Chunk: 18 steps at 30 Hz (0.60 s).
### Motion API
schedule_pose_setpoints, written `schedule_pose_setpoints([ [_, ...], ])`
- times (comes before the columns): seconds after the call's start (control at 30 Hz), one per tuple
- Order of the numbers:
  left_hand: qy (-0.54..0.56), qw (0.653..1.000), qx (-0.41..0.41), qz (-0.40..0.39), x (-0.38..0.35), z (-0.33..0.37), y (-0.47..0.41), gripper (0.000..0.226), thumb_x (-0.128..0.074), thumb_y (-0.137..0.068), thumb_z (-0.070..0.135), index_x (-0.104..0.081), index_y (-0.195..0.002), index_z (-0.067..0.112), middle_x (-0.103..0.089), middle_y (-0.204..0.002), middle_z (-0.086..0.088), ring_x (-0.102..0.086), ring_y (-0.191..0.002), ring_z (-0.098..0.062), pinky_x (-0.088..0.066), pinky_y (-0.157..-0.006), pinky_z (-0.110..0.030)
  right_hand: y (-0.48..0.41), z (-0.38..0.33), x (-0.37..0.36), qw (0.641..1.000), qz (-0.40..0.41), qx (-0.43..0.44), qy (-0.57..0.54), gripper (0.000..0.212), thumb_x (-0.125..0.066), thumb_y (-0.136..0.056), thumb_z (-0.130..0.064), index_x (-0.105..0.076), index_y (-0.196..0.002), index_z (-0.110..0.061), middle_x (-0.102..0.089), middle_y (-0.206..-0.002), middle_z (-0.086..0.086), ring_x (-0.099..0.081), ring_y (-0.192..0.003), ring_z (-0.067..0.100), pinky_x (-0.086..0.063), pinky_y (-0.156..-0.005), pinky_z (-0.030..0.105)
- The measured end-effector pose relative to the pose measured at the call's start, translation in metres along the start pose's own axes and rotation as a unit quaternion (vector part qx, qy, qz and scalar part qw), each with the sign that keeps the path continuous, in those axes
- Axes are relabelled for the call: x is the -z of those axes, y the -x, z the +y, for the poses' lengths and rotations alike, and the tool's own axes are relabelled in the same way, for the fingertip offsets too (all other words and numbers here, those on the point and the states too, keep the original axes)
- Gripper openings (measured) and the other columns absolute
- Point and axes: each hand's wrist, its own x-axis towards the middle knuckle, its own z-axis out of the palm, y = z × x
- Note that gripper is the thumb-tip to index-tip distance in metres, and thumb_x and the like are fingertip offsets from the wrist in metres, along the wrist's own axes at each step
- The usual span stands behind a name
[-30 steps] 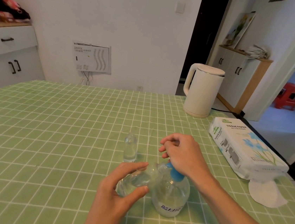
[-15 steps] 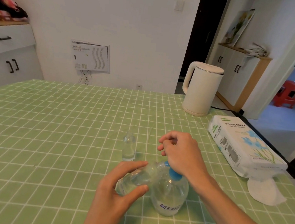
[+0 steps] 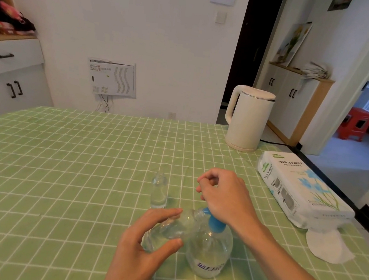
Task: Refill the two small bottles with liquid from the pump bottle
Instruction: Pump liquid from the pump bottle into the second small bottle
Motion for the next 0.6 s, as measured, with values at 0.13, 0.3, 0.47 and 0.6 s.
schedule_pose_setpoints([
  [0.13,0.001,1.000,-0.005,0.001,0.001,0.000,-0.001,0.067,-0.090,-0.074,-0.003,-0.073,-0.118,0.044,-0.078,-0.116,0.016,-0.070,-0.115,-0.004,-0.046,-0.096,-0.006,0.001,0.000,-0.001,1.000,-0.006,-0.005,-0.002,0.024,-0.057,-0.106,-0.025,-0.077,-0.091,-0.023,-0.083,-0.084,-0.002,-0.080,-0.083,0.020,-0.067,-0.081,0.052],
  [0.3,-0.001,1.000,-0.004,-0.001,0.000,-0.002,-0.002,0.063,-0.090,-0.074,-0.001,-0.074,-0.118,0.043,-0.078,-0.117,0.015,-0.070,-0.116,-0.006,-0.046,-0.095,-0.006,0.000,0.006,-0.005,1.000,0.001,-0.007,-0.022,0.031,-0.057,-0.107,-0.023,-0.074,-0.083,-0.033,-0.080,-0.079,-0.014,-0.075,-0.077,0.000,-0.066,-0.083,0.043],
  [0.47,0.001,1.000,0.001,-0.007,-0.002,-0.004,0.000,0.064,-0.090,-0.075,-0.002,-0.074,-0.118,0.042,-0.077,-0.117,0.016,-0.070,-0.115,-0.005,-0.047,-0.094,-0.006,0.001,0.010,-0.009,1.000,-0.009,-0.013,-0.024,0.032,-0.056,-0.109,-0.023,-0.071,-0.084,-0.037,-0.080,-0.083,-0.014,-0.077,-0.087,0.009,-0.065,-0.089,0.046],
  [0.6,0.009,1.000,0.007,-0.006,-0.002,-0.005,0.001,0.063,-0.089,-0.076,-0.003,-0.074,-0.117,0.042,-0.077,-0.119,0.014,-0.070,-0.116,-0.007,-0.048,-0.096,-0.009,0.001,0.009,-0.009,1.000,-0.003,-0.011,-0.024,0.030,-0.057,-0.108,-0.023,-0.074,-0.085,-0.032,-0.080,-0.082,-0.014,-0.077,-0.080,0.004,-0.066,-0.086,0.045],
])
